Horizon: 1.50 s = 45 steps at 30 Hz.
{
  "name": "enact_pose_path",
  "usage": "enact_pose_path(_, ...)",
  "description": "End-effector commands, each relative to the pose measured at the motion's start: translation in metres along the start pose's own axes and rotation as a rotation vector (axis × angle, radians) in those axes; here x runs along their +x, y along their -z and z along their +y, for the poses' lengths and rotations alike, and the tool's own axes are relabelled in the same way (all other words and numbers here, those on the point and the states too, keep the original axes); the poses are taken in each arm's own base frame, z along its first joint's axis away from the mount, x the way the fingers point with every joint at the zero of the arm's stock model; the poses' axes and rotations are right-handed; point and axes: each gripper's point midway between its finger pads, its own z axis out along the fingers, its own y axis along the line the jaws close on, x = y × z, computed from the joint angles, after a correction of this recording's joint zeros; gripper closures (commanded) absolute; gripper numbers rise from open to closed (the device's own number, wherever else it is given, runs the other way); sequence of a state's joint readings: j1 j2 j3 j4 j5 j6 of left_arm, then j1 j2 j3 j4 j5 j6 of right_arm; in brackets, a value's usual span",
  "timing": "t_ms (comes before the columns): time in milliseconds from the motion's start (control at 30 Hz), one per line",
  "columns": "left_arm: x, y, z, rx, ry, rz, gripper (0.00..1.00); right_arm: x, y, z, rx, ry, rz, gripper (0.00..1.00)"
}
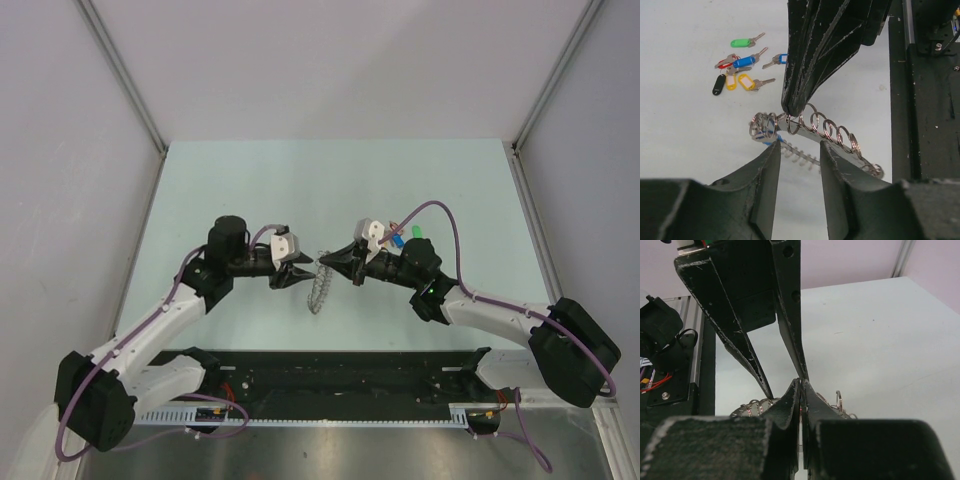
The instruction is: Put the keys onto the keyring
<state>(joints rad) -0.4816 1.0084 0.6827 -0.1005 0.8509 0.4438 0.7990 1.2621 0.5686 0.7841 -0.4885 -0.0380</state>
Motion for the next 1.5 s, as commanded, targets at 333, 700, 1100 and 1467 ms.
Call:
enact_pose_path(333, -0.018, -0.005, -0.010, 0.111, 0.030, -0.046, 0.68, -0.025, -0.003, 0.009, -0.058, 0.067, -0.091, 1.00)
enact_pose_path(700, -0.019, -0.007, -0.011, 0.129, 0.051, -0.044, 0.74, -0.022, -0.007, 0.011, -0.076, 0.063, -0.079, 1.00)
enact_pose_path(1100, -0.017, -0.009, -0.008, 0.109, 0.055, -0.030, 1.00, -0.021, -0.008, 0.012, -0.081, 0.062, -0.067, 1.00)
enact_pose_path(1467, -0.026, 0.003, 0.012, -0.060, -0.009, -0.042, 0.99, -0.043, 0.027, -0.023, 0.113, 0.034, -0.038, 0.50)
